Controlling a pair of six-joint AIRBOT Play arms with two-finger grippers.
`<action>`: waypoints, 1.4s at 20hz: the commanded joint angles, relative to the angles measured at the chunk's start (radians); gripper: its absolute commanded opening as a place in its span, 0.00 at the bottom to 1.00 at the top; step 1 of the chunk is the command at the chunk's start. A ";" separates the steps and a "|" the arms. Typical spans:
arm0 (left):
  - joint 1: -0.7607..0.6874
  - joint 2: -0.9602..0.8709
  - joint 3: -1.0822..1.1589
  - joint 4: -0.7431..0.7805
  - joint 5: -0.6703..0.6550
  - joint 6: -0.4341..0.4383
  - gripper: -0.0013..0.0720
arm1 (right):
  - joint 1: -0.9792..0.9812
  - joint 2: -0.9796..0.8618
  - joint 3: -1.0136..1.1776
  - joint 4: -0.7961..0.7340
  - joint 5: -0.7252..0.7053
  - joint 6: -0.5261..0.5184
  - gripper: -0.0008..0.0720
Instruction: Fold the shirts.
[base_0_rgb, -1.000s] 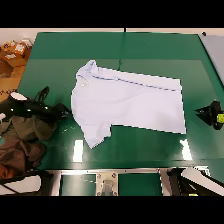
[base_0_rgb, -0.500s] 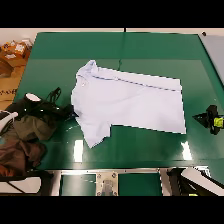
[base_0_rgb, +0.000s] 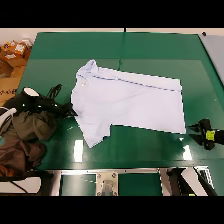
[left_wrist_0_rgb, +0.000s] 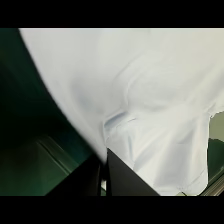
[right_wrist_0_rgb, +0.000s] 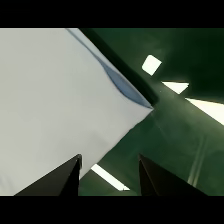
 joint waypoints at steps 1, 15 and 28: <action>-0.001 0.001 0.004 -0.002 -0.005 0.000 0.05 | -0.001 -0.034 -0.096 0.091 -0.143 -0.018 0.58; -0.001 0.001 0.004 -0.002 0.020 0.001 0.05 | 0.044 -0.259 -0.101 0.247 -0.257 -0.156 0.35; -0.001 0.566 0.393 0.029 0.007 -0.053 0.05 | 0.122 0.032 0.654 0.259 -0.024 -0.081 0.03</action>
